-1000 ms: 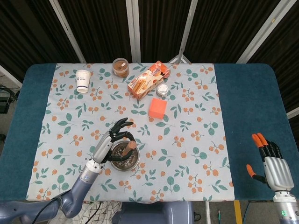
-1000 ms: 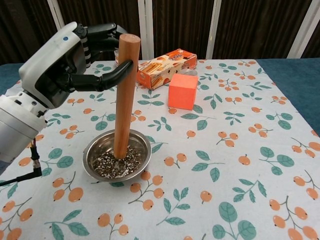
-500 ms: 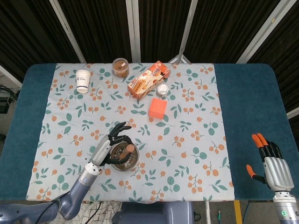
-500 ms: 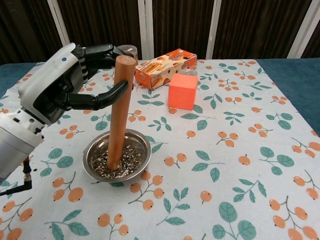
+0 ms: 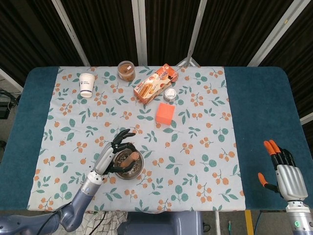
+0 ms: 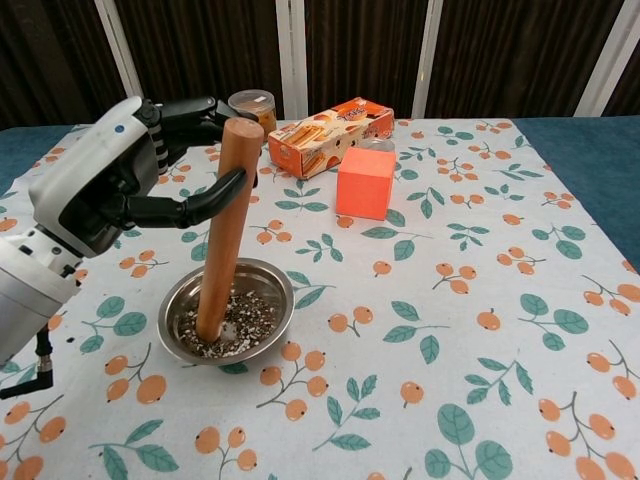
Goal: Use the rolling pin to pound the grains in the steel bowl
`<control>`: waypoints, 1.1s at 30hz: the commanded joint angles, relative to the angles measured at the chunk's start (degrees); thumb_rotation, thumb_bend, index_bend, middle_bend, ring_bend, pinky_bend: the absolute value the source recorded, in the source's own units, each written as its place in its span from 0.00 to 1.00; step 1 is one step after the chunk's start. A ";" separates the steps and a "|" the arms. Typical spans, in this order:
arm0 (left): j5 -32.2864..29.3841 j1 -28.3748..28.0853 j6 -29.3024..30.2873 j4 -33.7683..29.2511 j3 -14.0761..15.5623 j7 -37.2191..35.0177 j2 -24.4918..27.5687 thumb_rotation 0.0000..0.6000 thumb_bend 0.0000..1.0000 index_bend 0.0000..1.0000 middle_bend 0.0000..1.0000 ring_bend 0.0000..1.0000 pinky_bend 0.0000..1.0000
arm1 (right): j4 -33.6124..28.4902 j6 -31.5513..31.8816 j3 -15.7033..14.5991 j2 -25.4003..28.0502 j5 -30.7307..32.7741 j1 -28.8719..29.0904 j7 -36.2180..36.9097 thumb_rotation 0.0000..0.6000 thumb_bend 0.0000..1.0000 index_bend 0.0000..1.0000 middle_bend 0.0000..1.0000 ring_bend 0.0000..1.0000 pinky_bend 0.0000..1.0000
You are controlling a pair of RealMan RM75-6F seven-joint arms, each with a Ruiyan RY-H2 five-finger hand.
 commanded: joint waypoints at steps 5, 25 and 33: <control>0.38 -1.20 0.45 -1.43 -1.71 0.21 -0.07 1.00 0.80 0.63 0.64 0.16 0.09 | -0.03 -0.01 0.06 -0.02 0.06 0.02 -0.03 1.00 0.37 0.00 0.00 0.00 0.00; 0.28 -2.00 0.00 1.50 -1.59 -2.03 -1.27 1.00 0.80 0.63 0.65 0.17 0.11 | -0.30 -0.71 0.12 0.08 0.79 0.14 0.14 1.00 0.37 0.00 0.00 0.00 0.00; -0.02 -1.76 0.11 6.60 -0.99 -4.81 -2.68 1.00 0.80 0.63 0.65 0.17 0.11 | -0.34 -1.07 0.27 -0.08 1.29 0.29 -0.21 1.00 0.37 0.00 0.00 0.00 0.00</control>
